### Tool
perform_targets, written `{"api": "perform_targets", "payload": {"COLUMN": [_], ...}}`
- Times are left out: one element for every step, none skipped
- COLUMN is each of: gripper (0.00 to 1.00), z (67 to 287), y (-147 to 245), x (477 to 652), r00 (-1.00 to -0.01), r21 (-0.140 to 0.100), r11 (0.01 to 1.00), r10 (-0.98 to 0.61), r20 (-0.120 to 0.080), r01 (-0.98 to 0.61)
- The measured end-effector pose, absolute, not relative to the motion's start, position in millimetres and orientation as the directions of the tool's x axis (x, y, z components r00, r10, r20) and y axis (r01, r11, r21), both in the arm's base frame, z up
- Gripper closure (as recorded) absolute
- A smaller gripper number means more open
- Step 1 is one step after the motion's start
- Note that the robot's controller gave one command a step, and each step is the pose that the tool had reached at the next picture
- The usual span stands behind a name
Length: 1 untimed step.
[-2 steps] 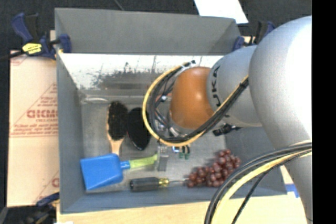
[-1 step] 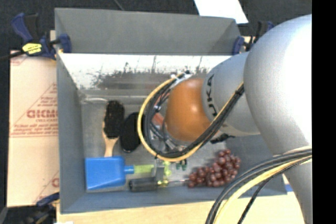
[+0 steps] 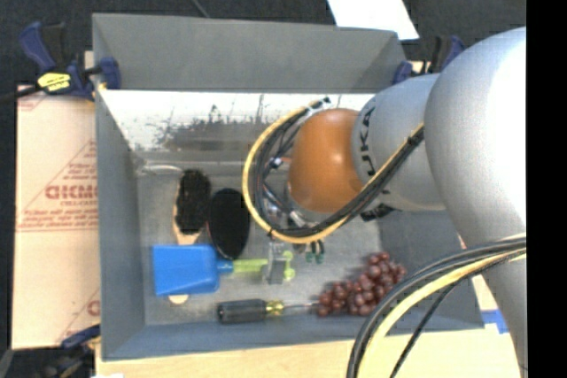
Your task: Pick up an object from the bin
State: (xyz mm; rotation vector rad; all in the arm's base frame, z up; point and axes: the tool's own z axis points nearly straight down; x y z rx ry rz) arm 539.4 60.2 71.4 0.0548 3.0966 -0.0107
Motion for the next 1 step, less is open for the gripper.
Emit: {"api": "perform_targets", "payload": {"gripper": [0.0], "z": [72.8], "y": [78.6], "x": [499.6], "r00": [-0.998], "r21": [-0.007], "r11": [1.0], "r10": [0.01], "r20": [-0.061], "r01": [0.01]}}
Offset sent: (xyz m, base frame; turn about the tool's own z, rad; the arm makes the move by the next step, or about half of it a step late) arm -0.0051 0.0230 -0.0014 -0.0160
